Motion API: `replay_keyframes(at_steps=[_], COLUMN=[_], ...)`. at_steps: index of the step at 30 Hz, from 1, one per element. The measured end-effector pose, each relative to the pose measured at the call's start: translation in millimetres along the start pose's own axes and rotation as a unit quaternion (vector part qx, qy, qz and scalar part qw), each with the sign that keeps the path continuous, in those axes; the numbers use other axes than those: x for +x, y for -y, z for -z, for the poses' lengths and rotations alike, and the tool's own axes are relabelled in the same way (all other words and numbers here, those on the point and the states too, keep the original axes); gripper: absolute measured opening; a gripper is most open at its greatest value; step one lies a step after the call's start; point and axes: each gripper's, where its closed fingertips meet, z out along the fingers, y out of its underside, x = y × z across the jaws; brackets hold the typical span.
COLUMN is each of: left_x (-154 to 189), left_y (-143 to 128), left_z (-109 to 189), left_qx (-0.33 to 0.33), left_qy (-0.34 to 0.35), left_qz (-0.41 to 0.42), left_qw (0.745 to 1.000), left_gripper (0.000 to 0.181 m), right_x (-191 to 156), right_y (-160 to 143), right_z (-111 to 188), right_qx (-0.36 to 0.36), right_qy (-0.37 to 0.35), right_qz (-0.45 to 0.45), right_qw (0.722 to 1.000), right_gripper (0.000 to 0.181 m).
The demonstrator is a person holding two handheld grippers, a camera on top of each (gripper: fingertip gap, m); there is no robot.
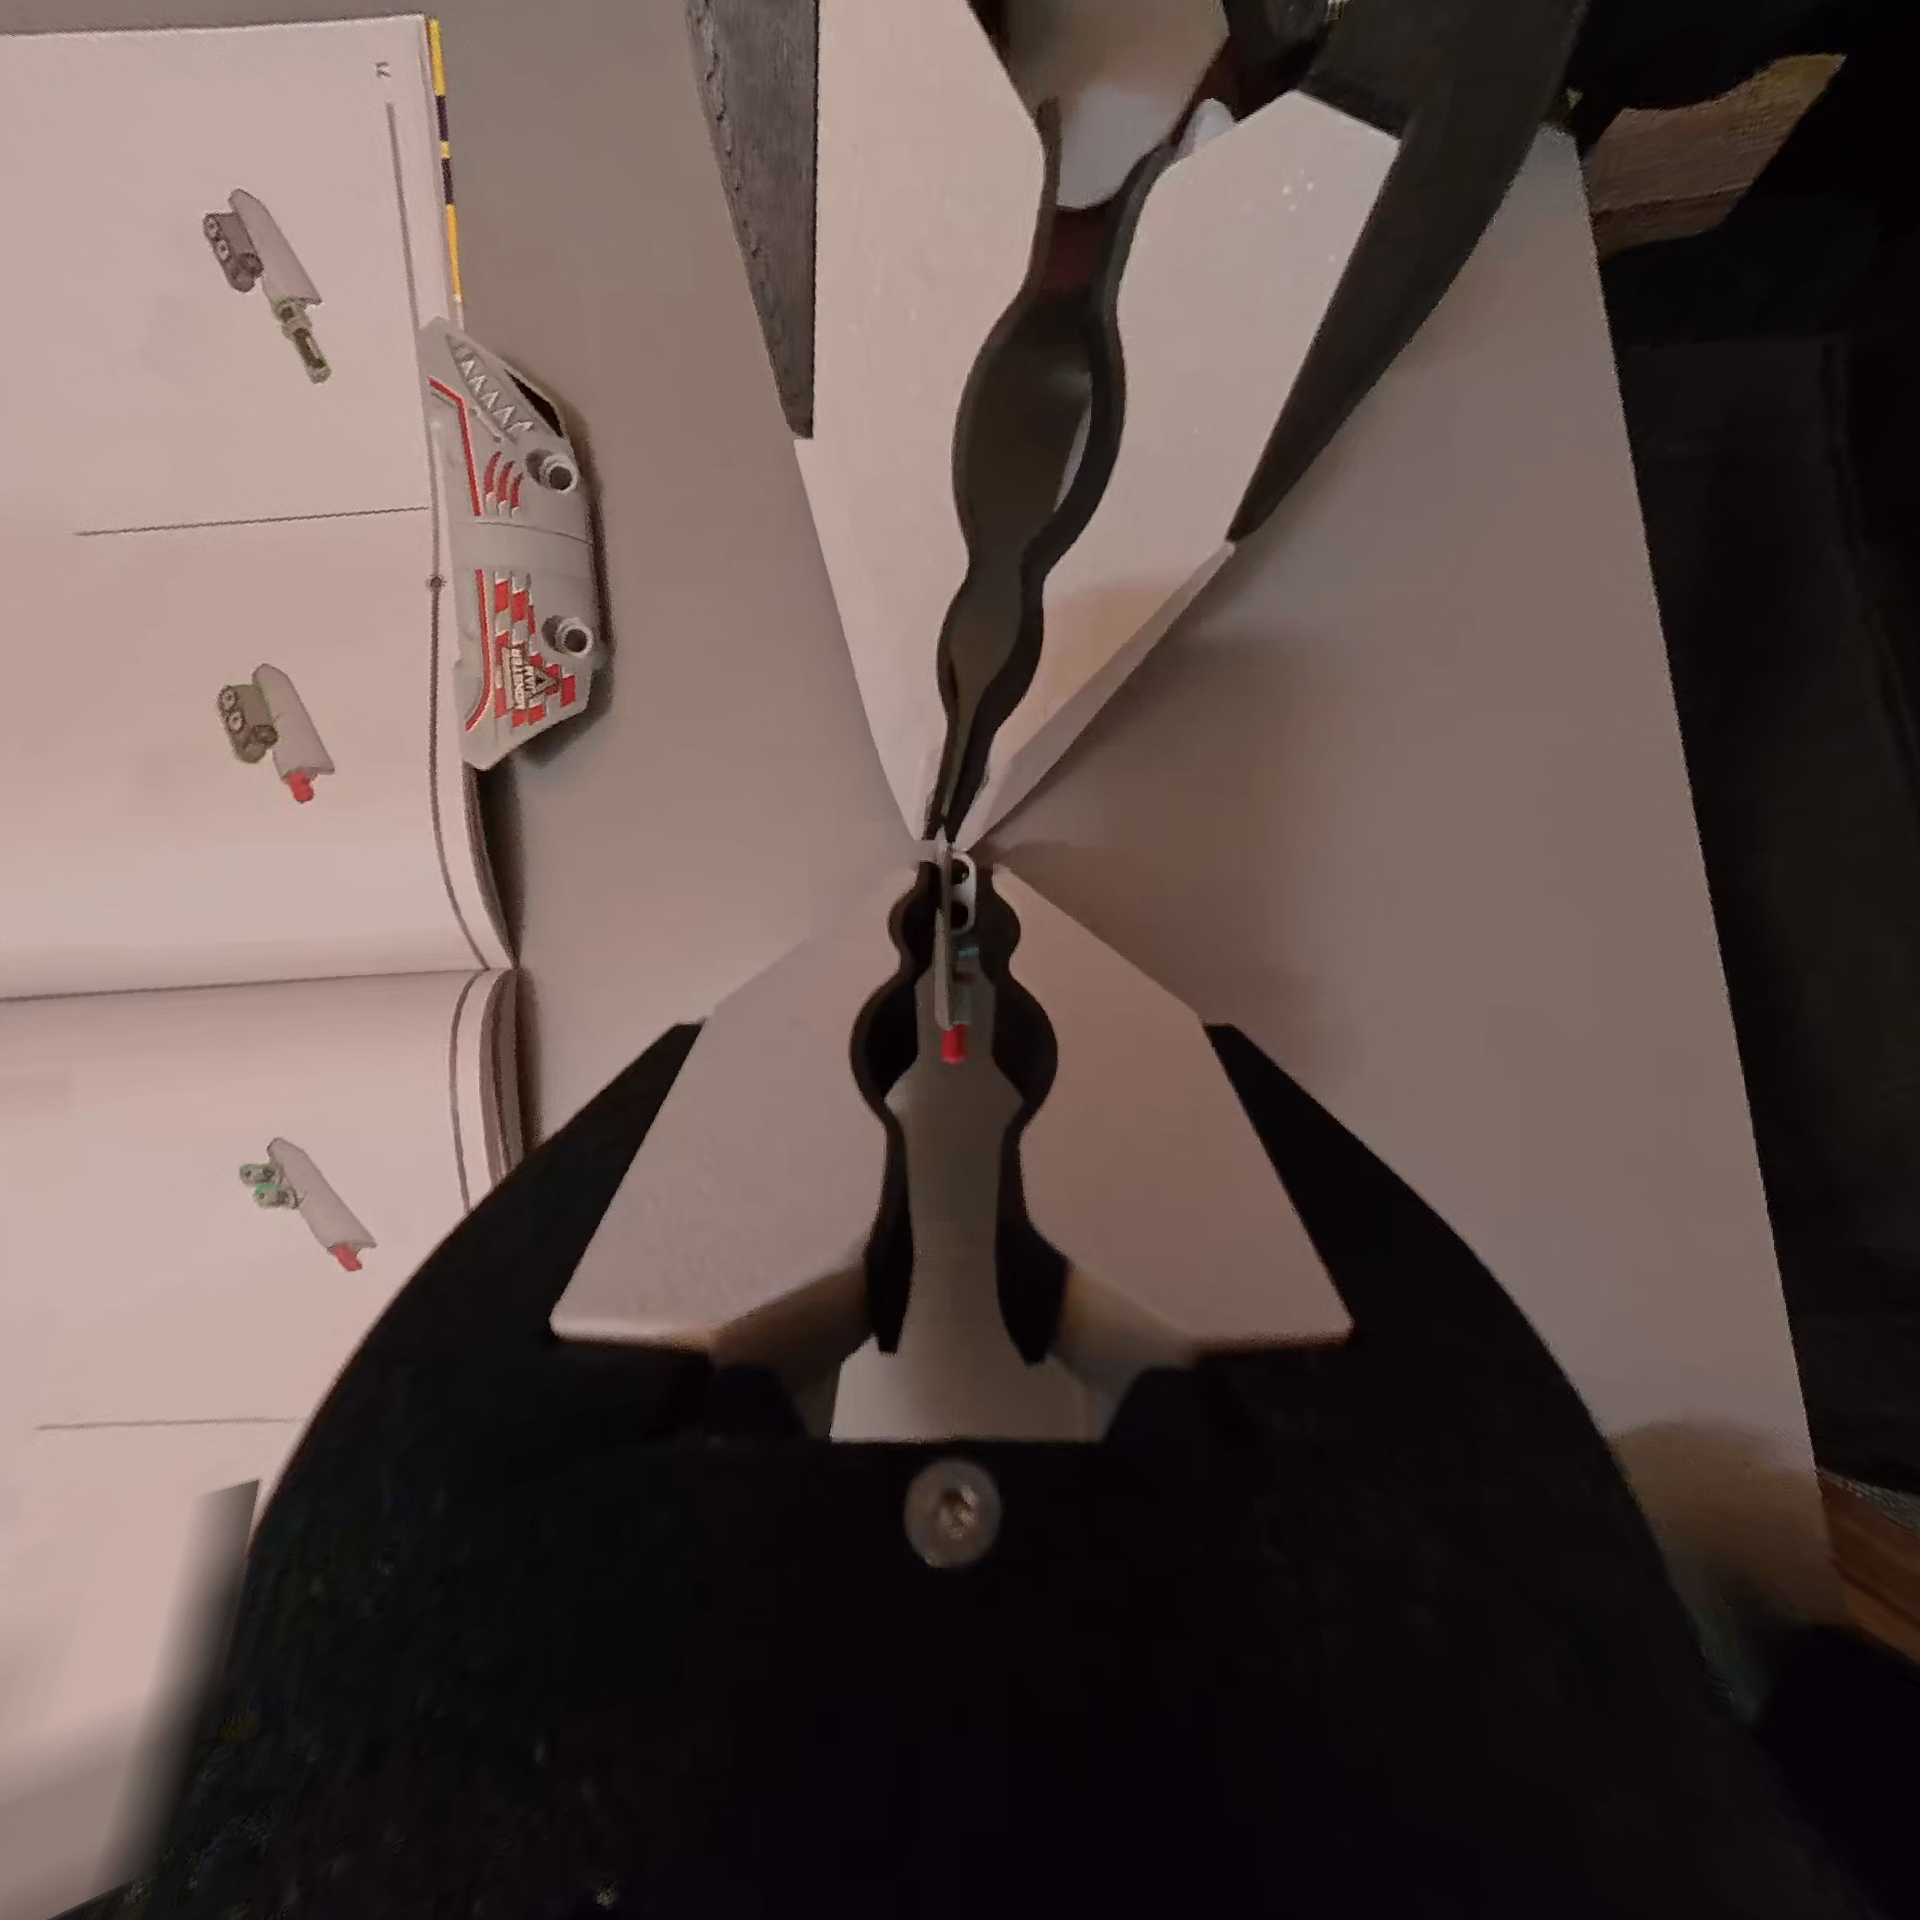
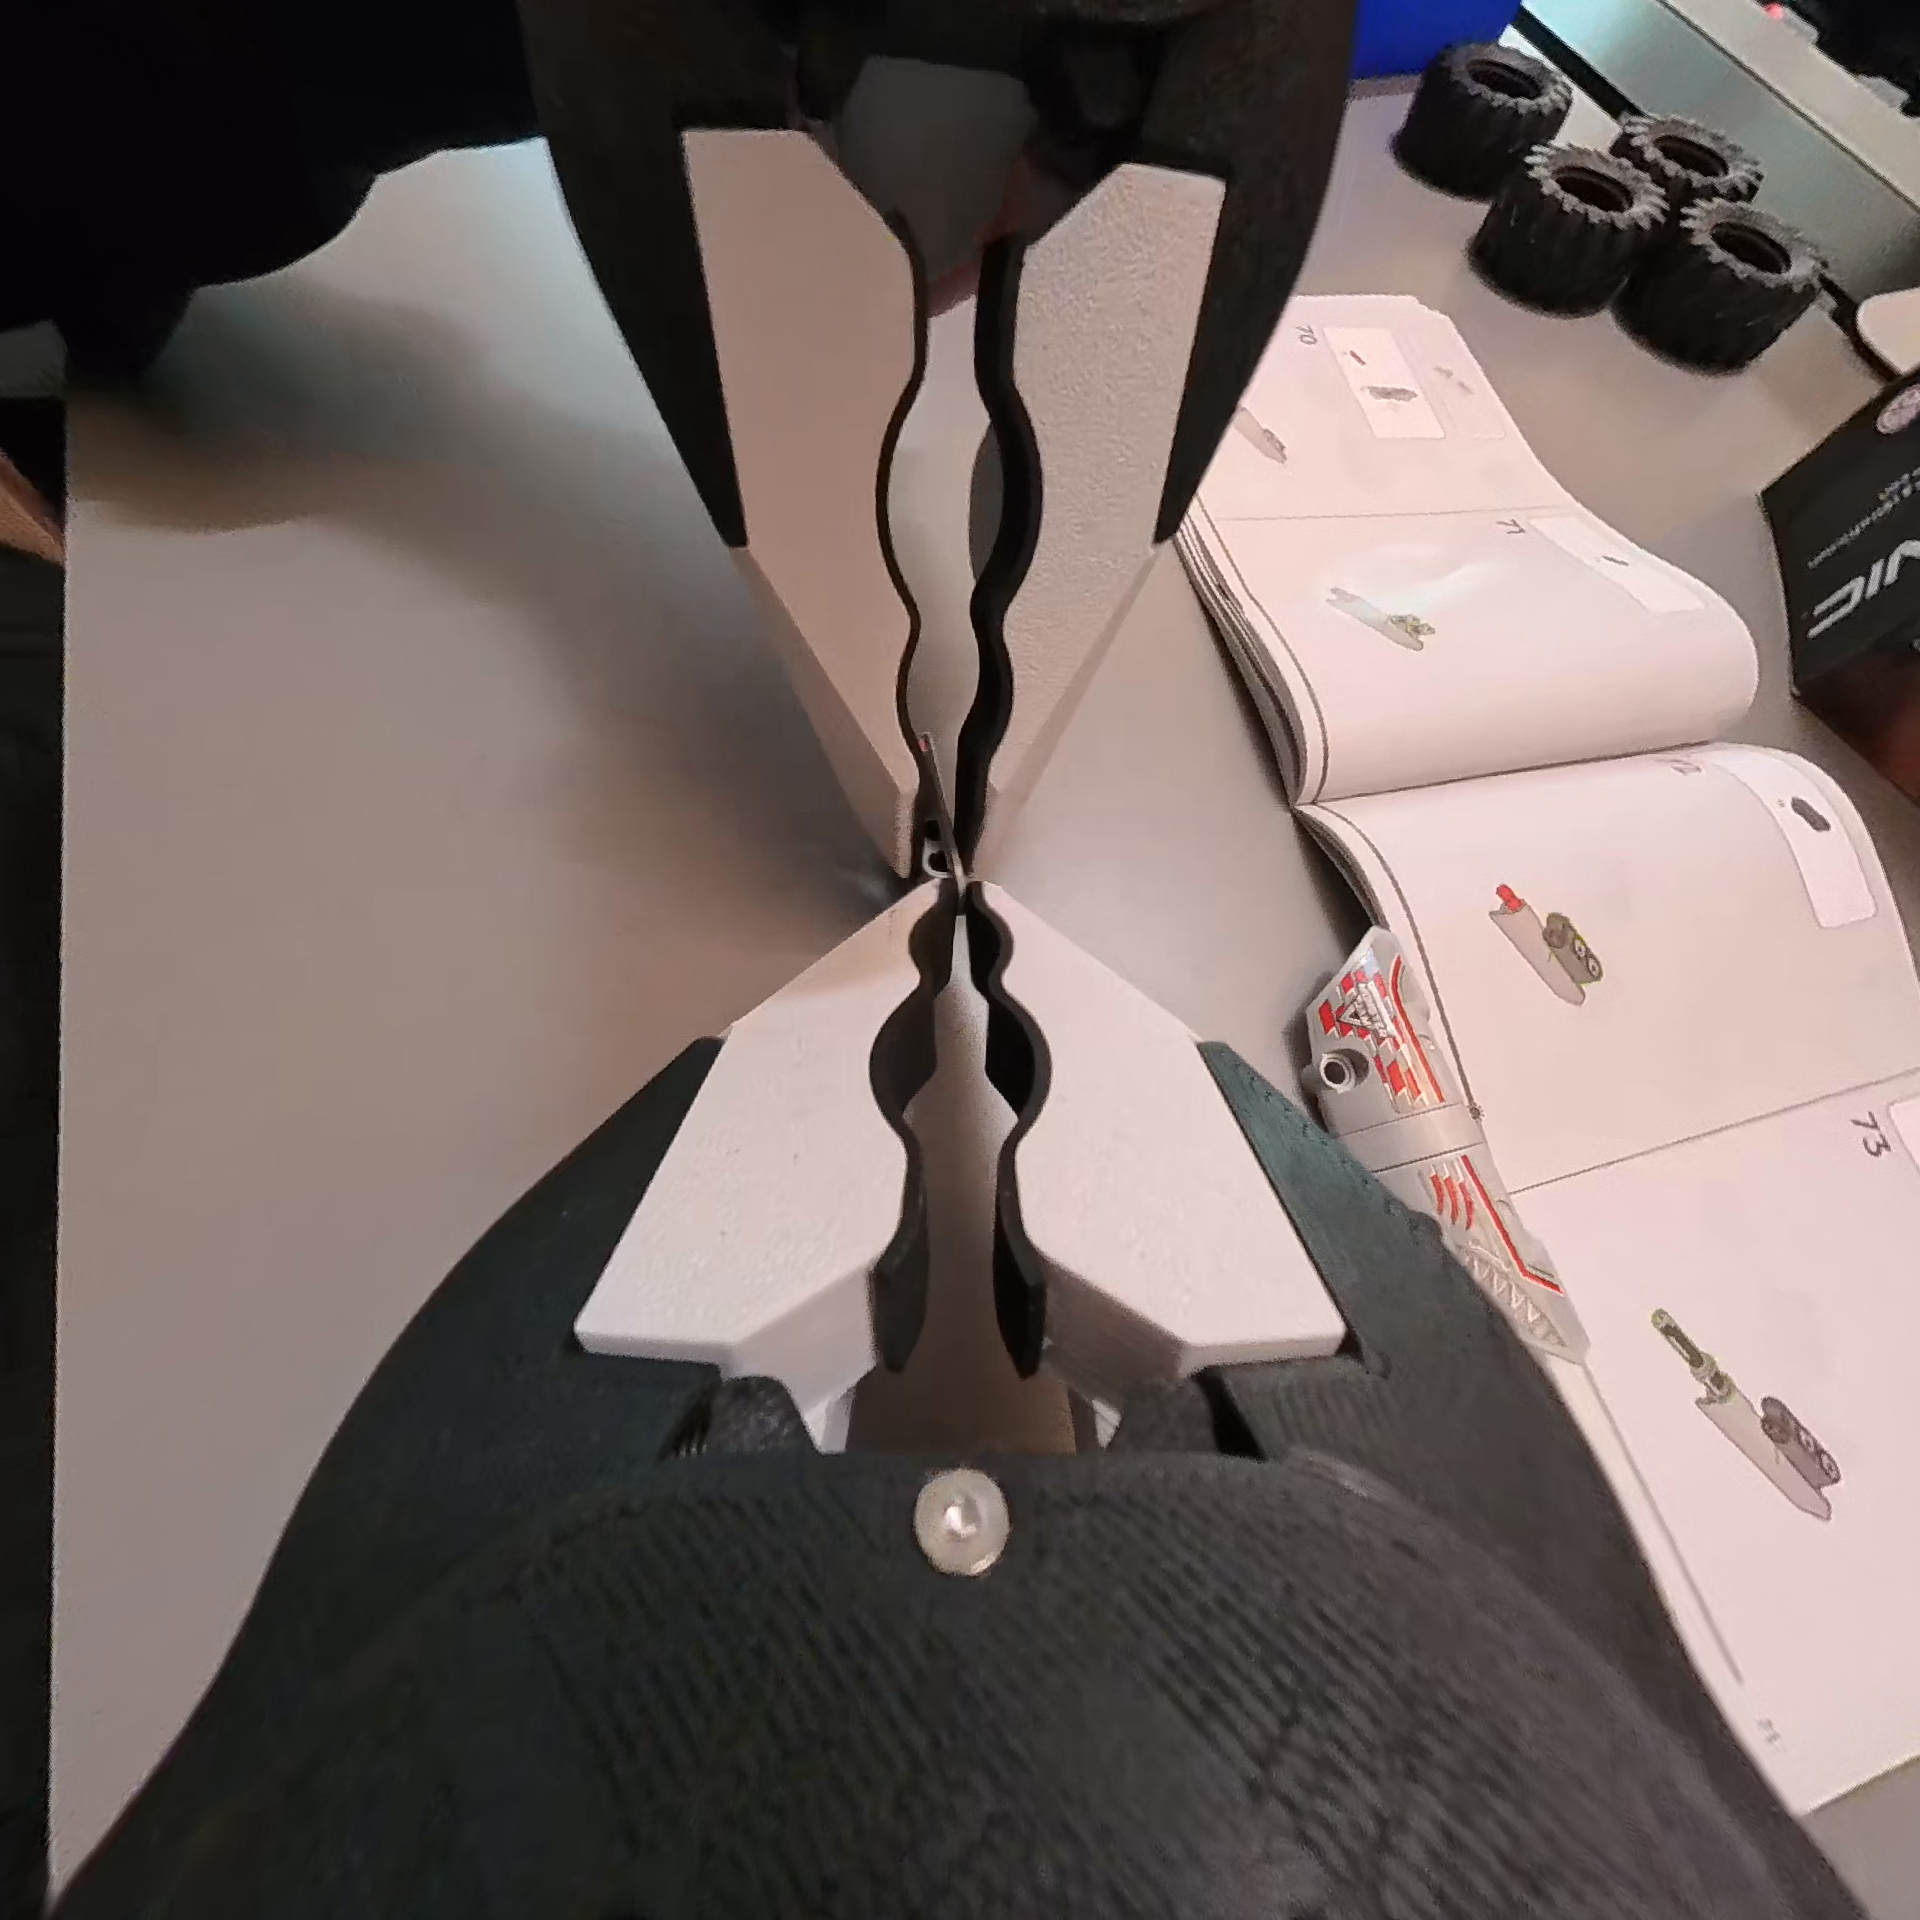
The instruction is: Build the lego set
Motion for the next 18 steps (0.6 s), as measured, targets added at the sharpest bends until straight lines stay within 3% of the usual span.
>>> replay_keyframes(at_steps=[1,6,7,14,18], left_x=[-0.6,-1.8,-2.0,-2.6,-2.7], left_y=[-0.4,-0.3,-0.2,0.3,0.5], left_z=[0.2,0.1,0.0,-0.4,-0.6], left_qx=[-0.001,0.001,0.001,0.003,0.000], left_qy=[0.005,0.004,0.000,-0.030,-0.010], left_qz=[-0.001,0.017,0.024,0.039,0.033], left_qw=[1.000,1.000,1.000,0.999,0.999], left_gripper=[0.004,0.004,0.004,0.004,0.004], right_x=[0.4,-2.6,-0.6,-4.7,-3.3], right_y=[0.2,-17.7,-13.8,-12.9,-13.5], right_z=[-0.3,-7.7,-9.5,-15.5,-15.6], right_qx=[-0.003,-0.073,-0.060,-0.056,-0.057], right_qy=[-0.004,-0.003,-0.010,0.033,0.022], right_qz=[-0.008,-0.009,-0.007,-0.019,-0.019], right_qw=[1.000,0.997,0.998,0.998,0.998], right_gripper=[0.004,0.024,0.025,0.012,0.009])
